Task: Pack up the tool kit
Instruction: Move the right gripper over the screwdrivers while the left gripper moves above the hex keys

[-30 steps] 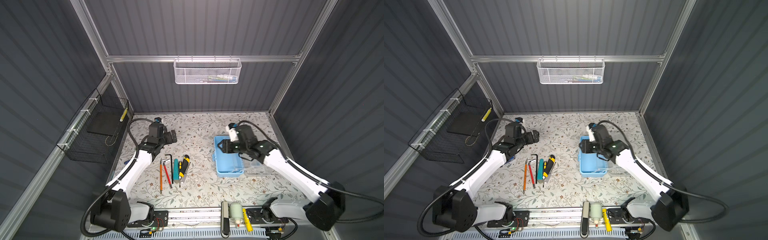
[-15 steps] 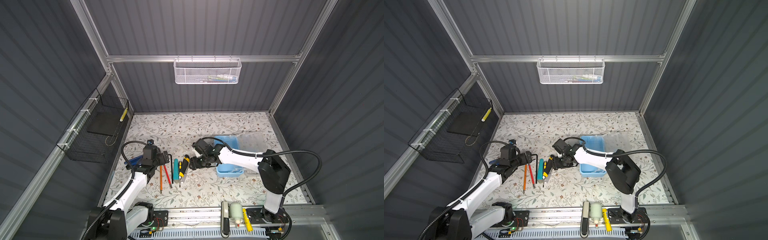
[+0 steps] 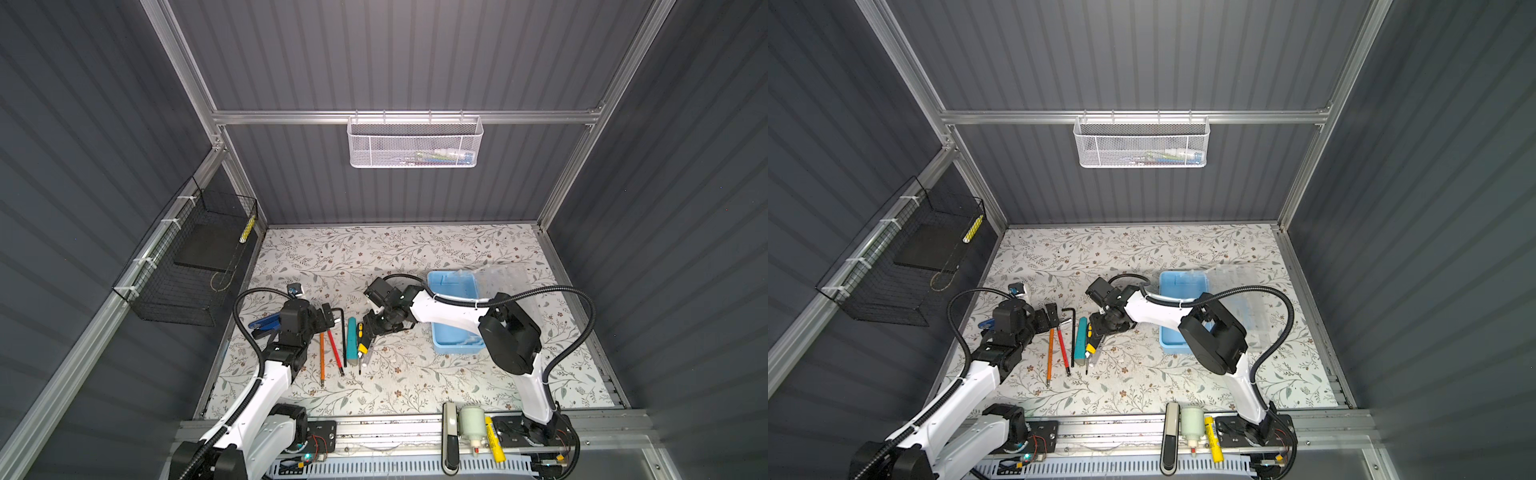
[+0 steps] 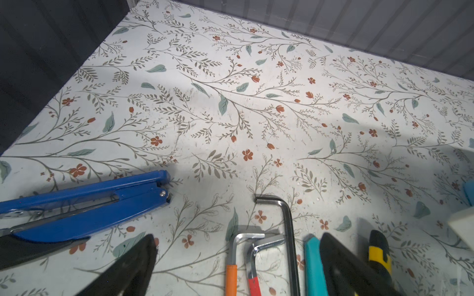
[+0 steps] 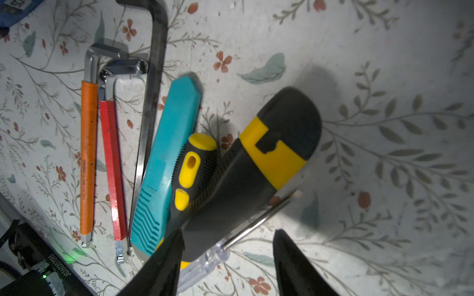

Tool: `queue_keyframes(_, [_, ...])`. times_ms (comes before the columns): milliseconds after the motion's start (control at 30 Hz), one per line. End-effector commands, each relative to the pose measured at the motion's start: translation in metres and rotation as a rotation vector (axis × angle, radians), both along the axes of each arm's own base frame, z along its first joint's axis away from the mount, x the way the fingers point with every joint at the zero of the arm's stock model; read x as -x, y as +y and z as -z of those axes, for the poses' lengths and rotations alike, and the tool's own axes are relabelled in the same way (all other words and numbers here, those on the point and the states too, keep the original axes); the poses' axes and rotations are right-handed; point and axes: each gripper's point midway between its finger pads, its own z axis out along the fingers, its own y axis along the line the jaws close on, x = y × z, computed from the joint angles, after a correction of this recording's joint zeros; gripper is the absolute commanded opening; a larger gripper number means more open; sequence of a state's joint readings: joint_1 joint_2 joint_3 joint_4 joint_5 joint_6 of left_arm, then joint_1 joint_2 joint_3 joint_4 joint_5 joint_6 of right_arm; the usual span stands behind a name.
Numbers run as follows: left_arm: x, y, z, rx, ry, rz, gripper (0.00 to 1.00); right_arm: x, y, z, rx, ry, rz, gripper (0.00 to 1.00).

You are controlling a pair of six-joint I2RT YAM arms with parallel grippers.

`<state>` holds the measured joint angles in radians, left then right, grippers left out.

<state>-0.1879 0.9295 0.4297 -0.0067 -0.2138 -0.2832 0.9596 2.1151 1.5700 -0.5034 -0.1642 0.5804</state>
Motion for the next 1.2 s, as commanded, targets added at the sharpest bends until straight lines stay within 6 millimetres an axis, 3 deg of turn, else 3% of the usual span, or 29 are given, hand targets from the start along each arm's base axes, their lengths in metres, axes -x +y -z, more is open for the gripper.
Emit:
queue_keyframes(0, [0.000,0.004,-0.002,-0.018,-0.016,-0.007,1.00,0.006,-0.001,0.006,0.045,0.016,-0.022,0.60])
queue_keyframes(267, [-0.003,0.001,0.000,-0.019,-0.003,0.006,0.99,-0.002,0.009,0.015,0.084,0.017,-0.019,0.59])
queue_keyframes(600, [-0.003,0.000,0.000,-0.019,-0.003,0.013,0.99,-0.023,-0.014,0.017,0.269,-0.069,-0.053,0.59])
queue_keyframes(767, [-0.003,0.000,0.000,-0.018,-0.003,0.014,0.99,-0.037,-0.030,0.003,0.261,-0.087,-0.036,0.59])
queue_keyframes(900, [-0.004,0.000,0.000,-0.018,0.000,0.015,0.99,-0.041,-0.022,-0.021,0.187,-0.113,-0.020,0.59])
queue_keyframes(1167, [-0.004,0.000,0.001,-0.019,0.004,0.014,1.00,-0.039,-0.004,-0.029,0.176,-0.159,-0.049,0.59])
